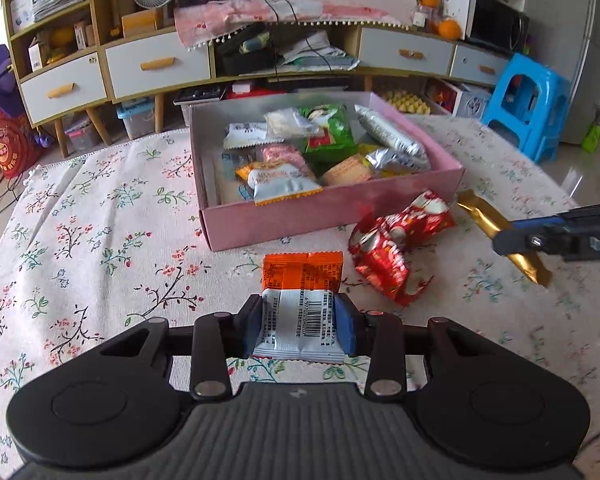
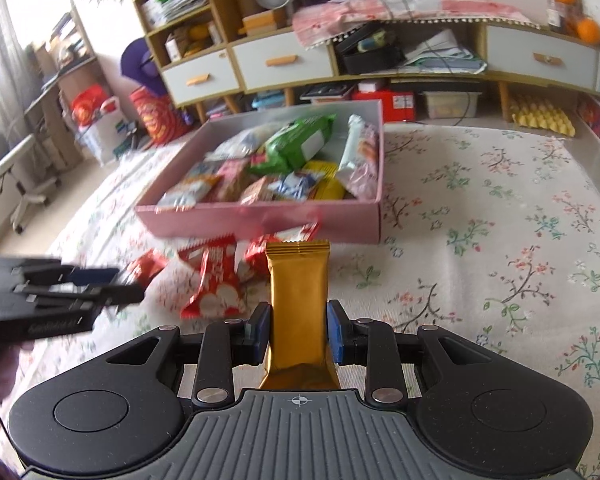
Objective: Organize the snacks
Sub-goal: 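Grasp the orange-white snack pack with the left tool while the right tool carries the gold bar, then lower both held snacks into the pink box and open both tools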
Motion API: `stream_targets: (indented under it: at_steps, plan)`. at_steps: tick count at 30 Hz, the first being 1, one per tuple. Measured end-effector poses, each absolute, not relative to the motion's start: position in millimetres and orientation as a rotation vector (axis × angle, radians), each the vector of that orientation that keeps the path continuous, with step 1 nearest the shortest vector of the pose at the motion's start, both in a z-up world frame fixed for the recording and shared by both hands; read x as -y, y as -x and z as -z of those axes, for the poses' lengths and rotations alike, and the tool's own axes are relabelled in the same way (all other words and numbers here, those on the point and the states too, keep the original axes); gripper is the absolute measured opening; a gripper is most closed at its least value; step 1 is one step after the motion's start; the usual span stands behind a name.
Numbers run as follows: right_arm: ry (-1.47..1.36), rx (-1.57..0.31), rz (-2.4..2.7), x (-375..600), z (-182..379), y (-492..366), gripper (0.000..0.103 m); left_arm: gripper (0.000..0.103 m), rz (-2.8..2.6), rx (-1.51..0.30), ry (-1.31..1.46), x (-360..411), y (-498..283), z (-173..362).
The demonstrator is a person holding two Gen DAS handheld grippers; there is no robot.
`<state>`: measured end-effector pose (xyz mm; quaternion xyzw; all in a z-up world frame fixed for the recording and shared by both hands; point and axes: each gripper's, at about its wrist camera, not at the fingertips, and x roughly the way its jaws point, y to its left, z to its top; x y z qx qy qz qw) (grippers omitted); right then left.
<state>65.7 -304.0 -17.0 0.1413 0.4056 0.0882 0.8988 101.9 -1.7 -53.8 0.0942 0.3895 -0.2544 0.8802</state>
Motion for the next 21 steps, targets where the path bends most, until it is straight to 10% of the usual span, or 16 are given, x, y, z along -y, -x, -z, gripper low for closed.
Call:
stream_targets:
  at_steps: [21]
  plan:
    - [-0.629, -0.746, -0.036, 329.2, 10.9, -182.4, 0.028, 0.036, 0.374, -0.737, -0.038, 28.9, -200.0, 42.3]
